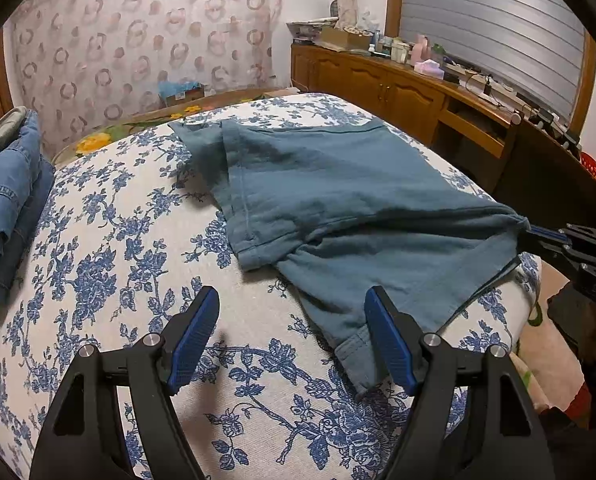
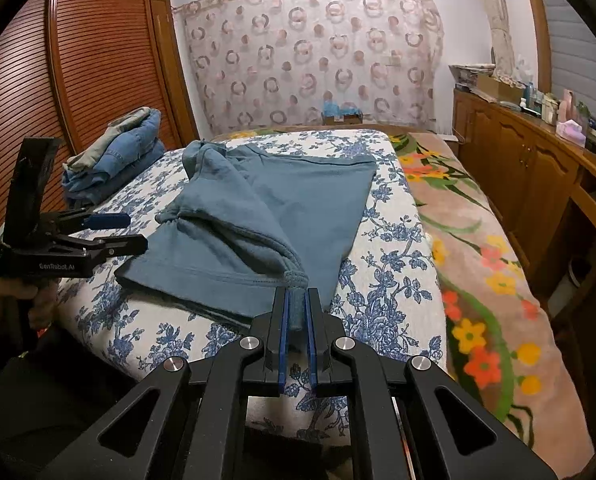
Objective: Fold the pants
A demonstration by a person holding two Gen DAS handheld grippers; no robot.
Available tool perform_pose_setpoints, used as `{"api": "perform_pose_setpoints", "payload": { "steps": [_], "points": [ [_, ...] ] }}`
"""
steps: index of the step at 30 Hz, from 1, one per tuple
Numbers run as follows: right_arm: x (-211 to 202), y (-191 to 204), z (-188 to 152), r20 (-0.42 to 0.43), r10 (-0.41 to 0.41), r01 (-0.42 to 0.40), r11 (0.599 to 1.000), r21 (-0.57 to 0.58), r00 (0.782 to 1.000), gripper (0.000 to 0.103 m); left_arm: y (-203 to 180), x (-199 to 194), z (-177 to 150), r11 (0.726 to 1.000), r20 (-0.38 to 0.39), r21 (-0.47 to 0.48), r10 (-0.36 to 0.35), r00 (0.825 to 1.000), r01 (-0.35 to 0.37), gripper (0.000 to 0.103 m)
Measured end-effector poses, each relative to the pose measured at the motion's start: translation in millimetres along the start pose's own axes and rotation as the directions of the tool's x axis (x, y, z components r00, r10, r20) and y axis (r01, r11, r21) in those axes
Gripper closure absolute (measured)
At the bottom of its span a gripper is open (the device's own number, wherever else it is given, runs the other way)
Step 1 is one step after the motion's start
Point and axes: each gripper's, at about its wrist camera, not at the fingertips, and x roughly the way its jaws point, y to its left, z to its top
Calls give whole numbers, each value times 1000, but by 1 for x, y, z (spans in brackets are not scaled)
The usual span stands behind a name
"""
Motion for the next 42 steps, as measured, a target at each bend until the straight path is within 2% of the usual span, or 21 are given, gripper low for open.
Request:
{"api": "perform_pose_setpoints", "payload": {
  "steps": [6, 11, 12, 13, 20, 22, 24, 32, 36, 37, 42],
  "points": [
    [6, -5, -2, -16, 1, -1, 1000, 11, 1000, 95, 7, -6, -1, 1000, 18, -19, 14, 1000, -14, 27],
    [3, -5, 4, -5, -18, 18, 1000, 17, 1000, 81, 18, -16, -3, 999, 40, -45, 28, 999, -26, 27],
    [3, -5, 5, -2, -26, 26, 999, 19, 1000, 75, 21, -18, -4, 998, 45, -51, 32, 998, -29, 27],
    [1, -4, 7, 6, -34, 34, 999, 19, 999, 73, 23, -19, -4, 998, 48, -56, 34, 998, -31, 27],
    [9, 14, 25, 31, 8, -7, 1000, -28, 1000, 70, 42, -28, -10, 994, 72, -97, 51, 996, -44, 27],
    [16, 23, 30, 36, 33, -32, 998, -45, 999, 62, 48, -30, -12, 993, 76, -106, 61, 995, -53, 27],
    [25, 31, 37, 37, 48, -46, 997, -62, 998, 59, 53, -32, -13, 992, 79, -115, 70, 994, -61, 27],
    [70, 60, 57, 2, 169, -168, 978, -122, 986, 59, 78, -39, -22, 983, 93, -161, 109, 990, -93, 27],
    [90, 75, 66, -31, 195, -198, 967, -161, 980, 59, 88, -42, -25, 979, 95, -178, 120, 988, -102, 27],
    [95, 80, 68, -35, 198, -201, 963, -180, 980, 64, 90, -42, -26, 978, 95, -182, 123, 988, -104, 27],
    [118, 94, 80, -75, 199, -212, 949, -233, 977, 67, 97, -44, -29, 974, 99, -195, 133, 986, -112, 27]
  ]
}}
